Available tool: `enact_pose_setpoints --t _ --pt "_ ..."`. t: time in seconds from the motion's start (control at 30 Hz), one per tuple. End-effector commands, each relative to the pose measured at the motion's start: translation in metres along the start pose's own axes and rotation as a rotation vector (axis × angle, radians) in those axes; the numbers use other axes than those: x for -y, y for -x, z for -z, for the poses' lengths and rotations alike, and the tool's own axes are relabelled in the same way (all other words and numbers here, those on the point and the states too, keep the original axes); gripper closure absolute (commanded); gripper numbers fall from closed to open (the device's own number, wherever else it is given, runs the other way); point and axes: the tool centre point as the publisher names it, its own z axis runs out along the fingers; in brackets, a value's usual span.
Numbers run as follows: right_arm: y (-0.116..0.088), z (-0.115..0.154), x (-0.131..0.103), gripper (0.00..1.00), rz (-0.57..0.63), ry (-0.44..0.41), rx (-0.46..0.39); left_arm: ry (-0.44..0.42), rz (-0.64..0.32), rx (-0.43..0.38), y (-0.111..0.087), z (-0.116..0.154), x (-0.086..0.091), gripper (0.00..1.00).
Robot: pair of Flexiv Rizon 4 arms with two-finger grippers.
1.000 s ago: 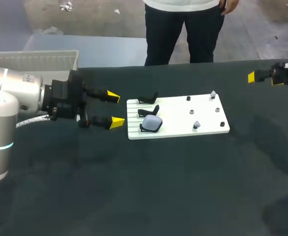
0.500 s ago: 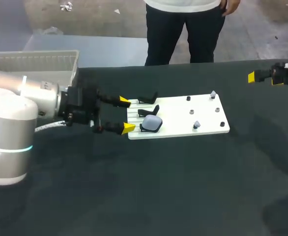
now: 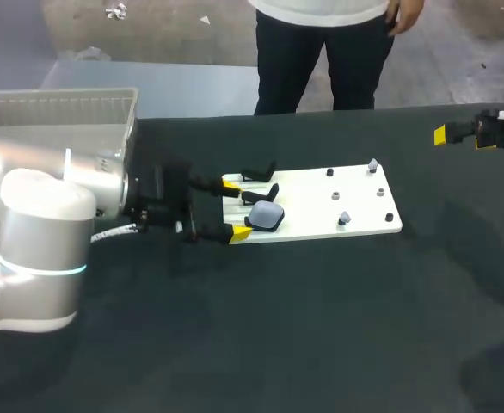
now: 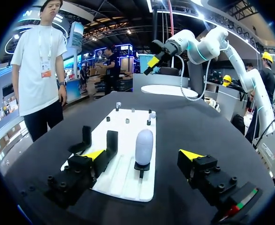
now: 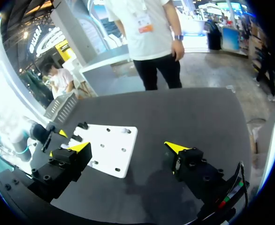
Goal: Pick up each earbud case from the left stands, insert the matching earbuds, close the lid, and place the case in the box.
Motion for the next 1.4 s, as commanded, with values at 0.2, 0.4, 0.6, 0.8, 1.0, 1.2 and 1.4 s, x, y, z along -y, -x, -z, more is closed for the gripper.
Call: enact_pose_setpoints --t 0.2,0.4,0.6,0.8,1.0,1.2,1.4 --pt "0.0 -0.001 0.001 0.0 0.001 0.003 0.0 -0.016 0.003 0.021 -0.003 -0.014 -0.004 0.03" --pt "0.0 -0.001 0.001 0.0 0.001 0.003 0.0 -0.024 0.002 0.029 -0.003 -0.021 -0.001 0.22" --pt "0.0 -0.001 0.001 0.0 0.001 0.003 0.0 -0.033 0.0 0.034 -0.003 -0.025 0.002 0.29" --pt "0.0 -0.001 0.001 0.0 0.001 0.003 0.0 -0.046 0.001 0.042 -0.005 -0.03 0.004 0.43" --pt "0.0 -0.001 0.001 0.0 0.001 0.003 0.0 -0.059 0.003 0.042 -0.007 -0.034 0.003 0.52" --pt "0.0 -0.001 0.001 0.0 0.001 0.003 0.0 -0.069 0.001 0.043 -0.006 -0.036 0.004 0.53" --pt "0.0 -0.001 0.001 0.0 0.001 0.003 0.0 -0.076 -0.002 0.042 -0.005 -0.039 0.003 0.53"
